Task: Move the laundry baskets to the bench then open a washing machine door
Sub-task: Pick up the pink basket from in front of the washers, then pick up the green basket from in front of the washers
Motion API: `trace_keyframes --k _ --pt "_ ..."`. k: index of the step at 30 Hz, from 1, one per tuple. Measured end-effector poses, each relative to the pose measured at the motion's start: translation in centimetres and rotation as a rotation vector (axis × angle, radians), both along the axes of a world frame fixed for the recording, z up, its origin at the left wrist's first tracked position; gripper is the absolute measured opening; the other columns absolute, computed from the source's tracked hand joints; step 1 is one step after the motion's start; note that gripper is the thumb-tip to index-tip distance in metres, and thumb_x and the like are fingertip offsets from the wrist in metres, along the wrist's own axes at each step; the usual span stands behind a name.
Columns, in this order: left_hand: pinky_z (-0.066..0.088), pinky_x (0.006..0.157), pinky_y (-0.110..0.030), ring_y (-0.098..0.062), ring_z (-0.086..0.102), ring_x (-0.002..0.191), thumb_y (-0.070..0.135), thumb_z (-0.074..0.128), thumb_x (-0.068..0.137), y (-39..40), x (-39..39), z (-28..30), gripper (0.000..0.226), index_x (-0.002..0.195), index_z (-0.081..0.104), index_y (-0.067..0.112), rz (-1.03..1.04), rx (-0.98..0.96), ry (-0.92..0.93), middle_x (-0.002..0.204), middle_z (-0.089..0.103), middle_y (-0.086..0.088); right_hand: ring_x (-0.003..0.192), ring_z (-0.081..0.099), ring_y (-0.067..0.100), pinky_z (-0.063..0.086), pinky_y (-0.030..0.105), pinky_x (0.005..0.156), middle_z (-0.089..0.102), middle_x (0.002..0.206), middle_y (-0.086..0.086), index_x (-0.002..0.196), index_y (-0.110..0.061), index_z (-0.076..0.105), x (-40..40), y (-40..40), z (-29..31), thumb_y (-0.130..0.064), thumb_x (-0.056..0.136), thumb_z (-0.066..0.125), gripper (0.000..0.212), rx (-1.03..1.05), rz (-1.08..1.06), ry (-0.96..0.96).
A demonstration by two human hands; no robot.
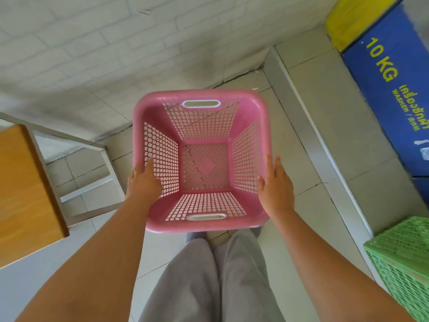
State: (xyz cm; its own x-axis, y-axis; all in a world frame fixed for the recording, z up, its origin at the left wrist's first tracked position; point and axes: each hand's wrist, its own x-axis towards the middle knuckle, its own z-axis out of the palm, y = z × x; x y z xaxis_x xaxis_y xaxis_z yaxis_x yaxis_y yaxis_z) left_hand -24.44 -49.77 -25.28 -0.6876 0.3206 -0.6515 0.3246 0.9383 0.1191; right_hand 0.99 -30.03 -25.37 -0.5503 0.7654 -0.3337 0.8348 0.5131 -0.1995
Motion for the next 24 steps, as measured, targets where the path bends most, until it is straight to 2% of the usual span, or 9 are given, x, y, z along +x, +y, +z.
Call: trace_keyframes --k 3,8,13,17,24 --pt "0.026 0.116 -0.053 -0.038 0.029 0.142 0.023 0.047 0.093 0.4 1.6 3.1 0.067 0.153 0.015 0.019 -0.091 -0.008 -0.016 0.159 0.022 -0.013 0.138 0.037 0.034 0.041 0.046 0.106 0.023 0.157 0.019 0.153 -0.013 0.013 1.9 -1.7 2.9 -0.031 0.098 0.045 0.066 -0.012 -0.028 -0.026" --pt "0.017 0.120 -0.048 -0.033 0.018 0.148 0.032 0.042 0.098 0.4 5.3 8.4 0.060 0.152 0.018 0.017 -0.194 0.072 0.013 0.160 0.018 -0.015 0.138 0.038 0.033 0.040 0.044 0.106 0.028 0.155 0.018 0.151 -0.010 0.024 5.8 -4.9 8.2 -0.034 0.098 0.043 0.061 -0.012 -0.083 0.002" --pt "0.020 0.119 -0.050 -0.033 0.024 0.145 0.033 0.040 0.098 0.5 9.6 13.5 0.058 0.151 0.023 0.014 -0.282 0.133 0.036 0.158 0.024 -0.015 0.142 0.032 0.029 0.033 0.043 0.112 0.023 0.158 0.013 0.152 -0.014 0.020 11.4 -7.6 12.7 -0.037 0.100 0.037 0.060 -0.026 -0.185 0.018" --pt "0.028 0.112 -0.049 -0.038 0.037 0.135 0.026 0.046 0.097 1.4 14.4 17.2 0.052 0.144 0.035 0.006 -0.418 0.209 0.074 0.150 0.037 -0.018 0.140 0.034 0.029 0.033 0.043 0.112 0.028 0.156 0.013 0.150 -0.014 0.024 17.4 -9.6 15.6 -0.036 0.100 0.037 0.057 -0.026 -0.270 0.031" --pt "0.039 0.103 -0.053 -0.042 0.049 0.121 0.021 0.043 0.098 4.1 26.3 20.4 0.042 0.133 0.042 -0.002 -0.563 0.239 0.011 0.136 0.047 -0.026 0.138 0.037 0.030 0.032 0.043 0.111 0.033 0.154 0.013 0.148 -0.012 0.033 31.1 -11.5 18.9 -0.037 0.100 0.038 0.053 -0.010 -0.427 0.019"
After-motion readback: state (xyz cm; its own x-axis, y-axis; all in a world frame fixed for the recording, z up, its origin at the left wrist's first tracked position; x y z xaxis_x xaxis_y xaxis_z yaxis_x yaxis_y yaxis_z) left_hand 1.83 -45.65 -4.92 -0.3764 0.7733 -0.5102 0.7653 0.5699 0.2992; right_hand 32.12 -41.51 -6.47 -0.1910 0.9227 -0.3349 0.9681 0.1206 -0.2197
